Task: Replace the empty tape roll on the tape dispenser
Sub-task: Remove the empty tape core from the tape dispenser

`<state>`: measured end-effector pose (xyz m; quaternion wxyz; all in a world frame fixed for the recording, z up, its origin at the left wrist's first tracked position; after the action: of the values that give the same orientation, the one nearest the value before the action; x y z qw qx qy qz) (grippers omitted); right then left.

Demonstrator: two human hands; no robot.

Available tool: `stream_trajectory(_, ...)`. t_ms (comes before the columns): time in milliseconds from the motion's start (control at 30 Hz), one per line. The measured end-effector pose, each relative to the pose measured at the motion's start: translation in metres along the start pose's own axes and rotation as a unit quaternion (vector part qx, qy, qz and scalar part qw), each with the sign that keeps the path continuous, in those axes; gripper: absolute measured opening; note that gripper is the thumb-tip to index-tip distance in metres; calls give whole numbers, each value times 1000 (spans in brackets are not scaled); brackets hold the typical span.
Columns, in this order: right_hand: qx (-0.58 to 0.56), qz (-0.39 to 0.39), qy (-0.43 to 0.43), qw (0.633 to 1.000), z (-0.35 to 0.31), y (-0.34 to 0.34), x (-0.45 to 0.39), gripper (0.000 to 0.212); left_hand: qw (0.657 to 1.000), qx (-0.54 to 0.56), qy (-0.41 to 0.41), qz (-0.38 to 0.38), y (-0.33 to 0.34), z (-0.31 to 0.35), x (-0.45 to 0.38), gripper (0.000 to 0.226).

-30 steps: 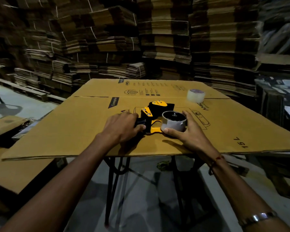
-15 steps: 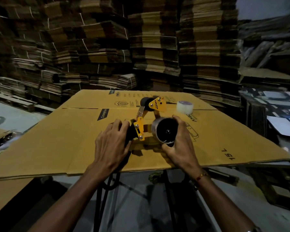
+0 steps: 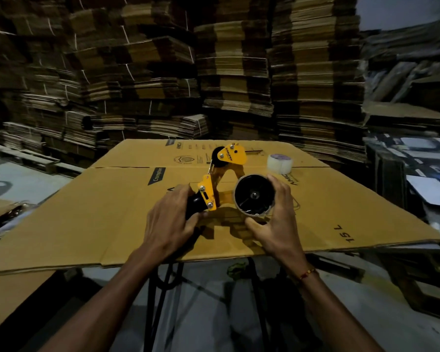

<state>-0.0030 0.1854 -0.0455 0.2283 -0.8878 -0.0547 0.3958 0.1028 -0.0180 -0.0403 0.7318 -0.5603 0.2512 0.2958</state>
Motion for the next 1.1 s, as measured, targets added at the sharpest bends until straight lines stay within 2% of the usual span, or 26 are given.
stream_trajectory(167,-72,-13,64,995,-1,-3,6,100,1000,5,2,-7,2,-3,0,38)
stream_trajectory(233,-64,-11,63,996,-5,-9,4,90,1000,2,7,-8,1,0,0,38)
stream_trajectory(333,73,-52,-15,996,-22,-12,-5,82,1000,-13,21,-19,2,6,2,43)
stream_trajectory(433,267,-177,-76,944,-32,6,-4,82,999,-22,29,-32,4,6,3,45)
stream_trajectory(500,318,-200,-86,923,-32,9,-3,79,999,-16,25,-37,4,5,3,44)
stream_trajectory(600,322,-175,-95,926,-33,3,-3,76,999,-9,20,-38,5,5,2,41)
stream_trajectory(700,288,-139,-90,943,-29,-1,-4,82,999,-9,15,-35,5,5,2,40)
stream_trajectory(933,248,-92,-24,964,-16,-2,2,96,999,-17,11,-27,3,5,2,40)
stream_trajectory(1100,184,-47,48,981,-10,-3,5,90,999,-36,15,-28,3,6,4,41)
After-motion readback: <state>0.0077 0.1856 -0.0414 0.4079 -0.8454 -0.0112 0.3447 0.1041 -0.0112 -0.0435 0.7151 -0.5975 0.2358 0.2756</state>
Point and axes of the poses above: each hand's wrist, its own x-axis away from the middle knuckle, its own y-axis out of the palm, z = x × y, the point moved 7 cm from there along -x, towards the middle knuckle, and after that the axes turned 6 degrees about y, right-handed, at the moved point
